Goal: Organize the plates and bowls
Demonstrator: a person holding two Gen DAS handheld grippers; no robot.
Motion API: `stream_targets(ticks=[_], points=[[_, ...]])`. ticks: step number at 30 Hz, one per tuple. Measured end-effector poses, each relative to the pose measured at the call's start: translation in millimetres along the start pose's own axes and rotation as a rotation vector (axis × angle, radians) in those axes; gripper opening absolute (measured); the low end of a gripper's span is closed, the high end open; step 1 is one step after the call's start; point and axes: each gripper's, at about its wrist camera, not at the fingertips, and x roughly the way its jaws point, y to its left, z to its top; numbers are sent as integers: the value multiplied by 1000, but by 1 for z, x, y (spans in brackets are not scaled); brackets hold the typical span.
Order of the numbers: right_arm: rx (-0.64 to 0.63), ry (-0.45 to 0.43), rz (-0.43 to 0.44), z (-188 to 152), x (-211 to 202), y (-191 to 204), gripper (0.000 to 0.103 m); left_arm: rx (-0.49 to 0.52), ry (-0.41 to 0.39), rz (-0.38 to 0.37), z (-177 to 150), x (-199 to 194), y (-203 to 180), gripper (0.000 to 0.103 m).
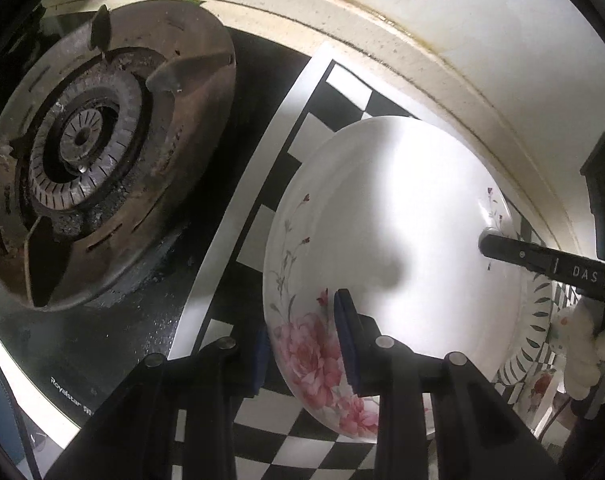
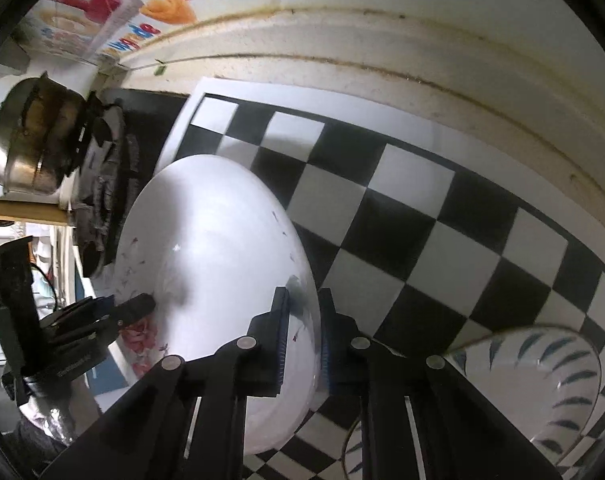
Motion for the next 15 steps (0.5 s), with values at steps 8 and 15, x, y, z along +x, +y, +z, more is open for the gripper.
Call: stream_targets(ticks=[8,15], points=[[9,-48,11,-31,-35,5,16,50,-33,-22,-15,-38,-4,27],[35,-119,23,-79,-85,-1,16,121,-44,-48,-45,-72,-30,27]])
